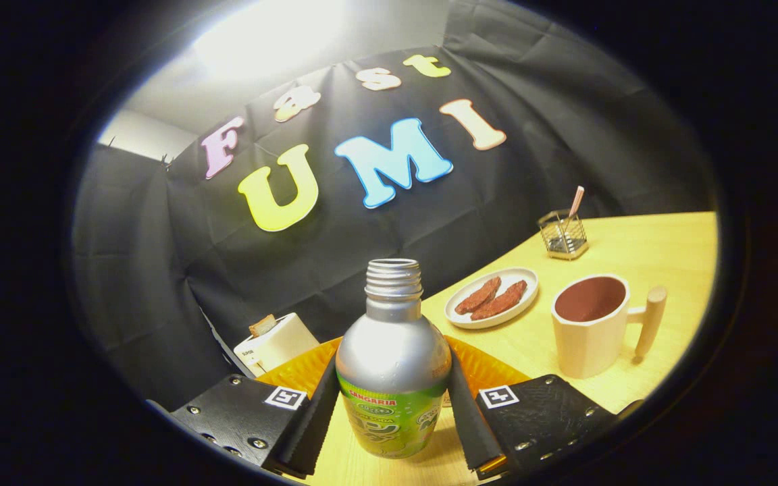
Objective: Take the bottle from table, then pour the juice into the cup, finally place the bottle on the coaster
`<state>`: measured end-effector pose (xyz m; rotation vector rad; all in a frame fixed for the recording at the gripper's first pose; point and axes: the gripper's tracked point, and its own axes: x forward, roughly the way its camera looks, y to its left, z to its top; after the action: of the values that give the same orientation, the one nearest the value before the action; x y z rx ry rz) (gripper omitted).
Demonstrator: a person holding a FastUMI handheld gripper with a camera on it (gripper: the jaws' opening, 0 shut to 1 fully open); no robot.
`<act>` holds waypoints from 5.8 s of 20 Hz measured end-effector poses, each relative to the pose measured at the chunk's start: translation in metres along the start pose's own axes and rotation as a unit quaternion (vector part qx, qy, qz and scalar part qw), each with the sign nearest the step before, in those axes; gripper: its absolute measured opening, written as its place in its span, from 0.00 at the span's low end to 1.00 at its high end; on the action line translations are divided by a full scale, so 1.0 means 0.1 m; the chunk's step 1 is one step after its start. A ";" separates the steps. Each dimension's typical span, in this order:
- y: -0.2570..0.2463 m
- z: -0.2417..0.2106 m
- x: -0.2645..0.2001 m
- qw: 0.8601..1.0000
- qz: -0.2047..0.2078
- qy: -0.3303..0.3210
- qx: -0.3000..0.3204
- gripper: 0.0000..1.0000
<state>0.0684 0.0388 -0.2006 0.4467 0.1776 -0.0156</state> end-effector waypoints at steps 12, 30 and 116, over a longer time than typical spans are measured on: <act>-0.21 0.09 0.12 0.989 0.008 0.018 0.147 0.76; -0.42 0.31 0.13 0.908 0.042 -0.019 0.417 0.76; -0.65 0.71 0.07 0.753 0.063 -0.088 0.649 0.76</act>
<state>0.0839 -0.0506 -0.1666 1.8619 -0.0887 -0.0484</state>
